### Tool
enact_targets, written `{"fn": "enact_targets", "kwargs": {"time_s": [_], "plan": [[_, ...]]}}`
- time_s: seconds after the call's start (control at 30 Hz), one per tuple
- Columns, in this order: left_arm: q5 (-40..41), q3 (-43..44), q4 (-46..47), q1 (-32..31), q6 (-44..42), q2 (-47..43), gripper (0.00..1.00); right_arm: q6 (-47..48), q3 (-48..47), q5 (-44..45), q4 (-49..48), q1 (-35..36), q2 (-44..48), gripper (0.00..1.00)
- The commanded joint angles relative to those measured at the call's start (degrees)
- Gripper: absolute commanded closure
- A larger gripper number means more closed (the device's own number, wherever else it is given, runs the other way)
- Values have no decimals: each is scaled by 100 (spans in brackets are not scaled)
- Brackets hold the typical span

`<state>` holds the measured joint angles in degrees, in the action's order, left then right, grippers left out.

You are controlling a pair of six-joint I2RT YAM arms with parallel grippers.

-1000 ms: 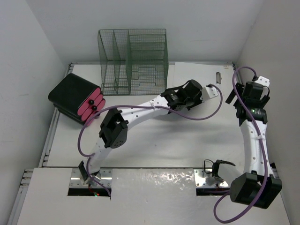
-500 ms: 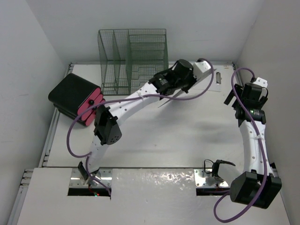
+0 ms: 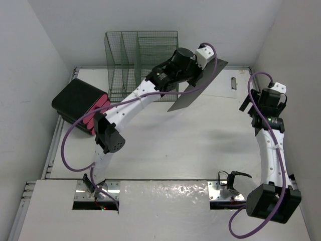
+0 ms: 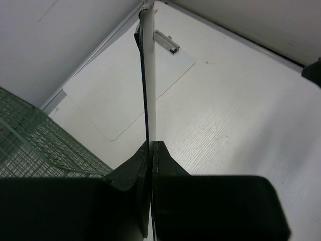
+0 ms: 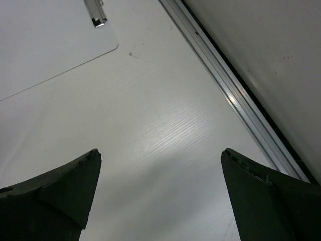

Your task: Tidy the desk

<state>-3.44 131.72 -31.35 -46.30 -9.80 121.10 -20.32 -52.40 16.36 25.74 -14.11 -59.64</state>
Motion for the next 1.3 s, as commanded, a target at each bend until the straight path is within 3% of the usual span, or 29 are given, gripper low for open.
{"fn": "enact_targets", "kwargs": {"time_s": [0.0, 0.3, 0.47, 0.7, 0.8, 1.0, 1.27], "plan": [[-218, 730, 262, 25, 128, -420, 100, -51, -16, -19, -227, -13, 5, 1], [159, 1768, 297, 121, -83, -982, 100, -95, 116, -98, -350, -13, -109, 1], [1114, 2050, 419, 376, -381, -1413, 100, -148, 186, -238, -438, -13, -180, 1], [1865, 1603, 788, 1551, -663, -2204, 100, -262, 266, -476, -596, -13, -268, 1], [1804, 1278, 911, 2264, -576, -2415, 100, -306, 283, -572, -631, -13, -303, 1], [644, 171, 1236, 3863, 162, -2635, 100, -368, 292, -713, -719, -13, -364, 1], [28, -410, 1755, 4384, 417, -2390, 100, -306, 344, -660, -737, -13, -382, 1]]}}
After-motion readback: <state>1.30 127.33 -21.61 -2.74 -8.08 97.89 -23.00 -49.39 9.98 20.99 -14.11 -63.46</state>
